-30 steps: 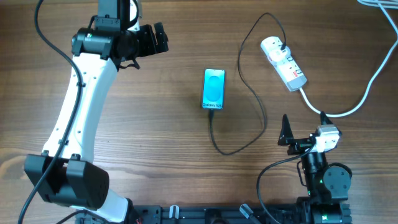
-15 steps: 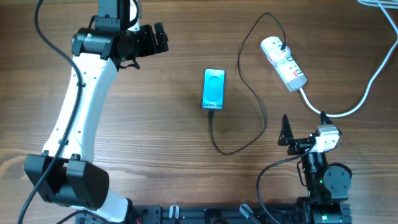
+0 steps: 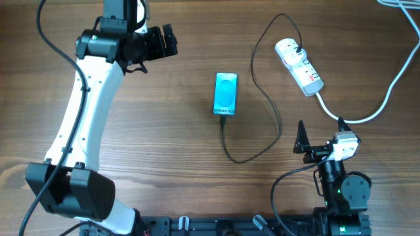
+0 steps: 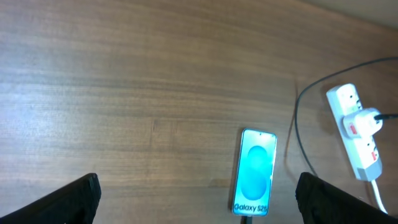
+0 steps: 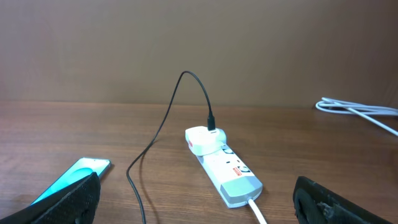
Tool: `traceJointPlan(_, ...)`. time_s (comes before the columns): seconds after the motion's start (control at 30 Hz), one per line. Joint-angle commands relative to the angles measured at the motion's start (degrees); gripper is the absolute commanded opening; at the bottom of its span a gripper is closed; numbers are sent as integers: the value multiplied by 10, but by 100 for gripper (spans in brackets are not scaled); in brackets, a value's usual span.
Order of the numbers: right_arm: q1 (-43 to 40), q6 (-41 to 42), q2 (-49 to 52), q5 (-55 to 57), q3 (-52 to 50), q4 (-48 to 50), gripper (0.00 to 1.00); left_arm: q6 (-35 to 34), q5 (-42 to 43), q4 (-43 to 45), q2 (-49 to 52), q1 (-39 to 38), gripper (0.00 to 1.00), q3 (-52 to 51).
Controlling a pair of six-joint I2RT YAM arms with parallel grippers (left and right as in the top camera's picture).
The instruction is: Plug charger to phone and switch on socket
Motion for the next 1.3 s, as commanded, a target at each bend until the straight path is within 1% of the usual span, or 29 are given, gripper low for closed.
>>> traceJointPlan(0.0, 1, -5, -8, 6, -1, 0, 100, -5, -6, -37, -39, -3, 100, -6)
traceJointPlan(0.13, 1, -5, -8, 6, -1, 0, 100, -5, -50, -36, -90, -3, 100, -65)
traceJointPlan(0.27, 1, -5, -8, 6, -1, 0, 100, -2, -50, 19, -157, -3, 100, -179)
traceJointPlan(0.37, 1, -5, -8, 6, -1, 0, 100, 1, -53, 8, -208, -3, 100, -251)
traceJointPlan(0.5, 1, -5, -8, 6, -1, 0, 100, 2, -64, -33, -281, -2, 100, -289)
traceJointPlan(0.6, 1, -5, -8, 6, -1, 0, 100, 2, -68, -35, -338, -2, 100, -321)
traceJointPlan(0.7, 1, -5, -8, 6, -1, 0, 100, 8, -68, -19, -411, -2, 100, -396)
traceJointPlan(0.8, 1, -5, -8, 6, -1, 0, 100, 50, -65, 48, -480, -2, 100, -484)
traceJointPlan(0.87, 1, -5, -8, 6, -1, 0, 100, 61, -60, 98, -531, -2, 100, -537)
traceJointPlan(1.03, 1, -5, -8, 6, -1, 0, 100, 63, -60, 217, -642, 1, 100, -642)
traceJointPlan(1.13, 1, -5, -8, 6, -1, 0, 100, 64, -57, 261, -691, 21, 100, -686)
traceJointPlan(1.27, 1, -5, -8, 6, -1, 0, 100, 157, 25, 285, -727, 58, 100, -720)
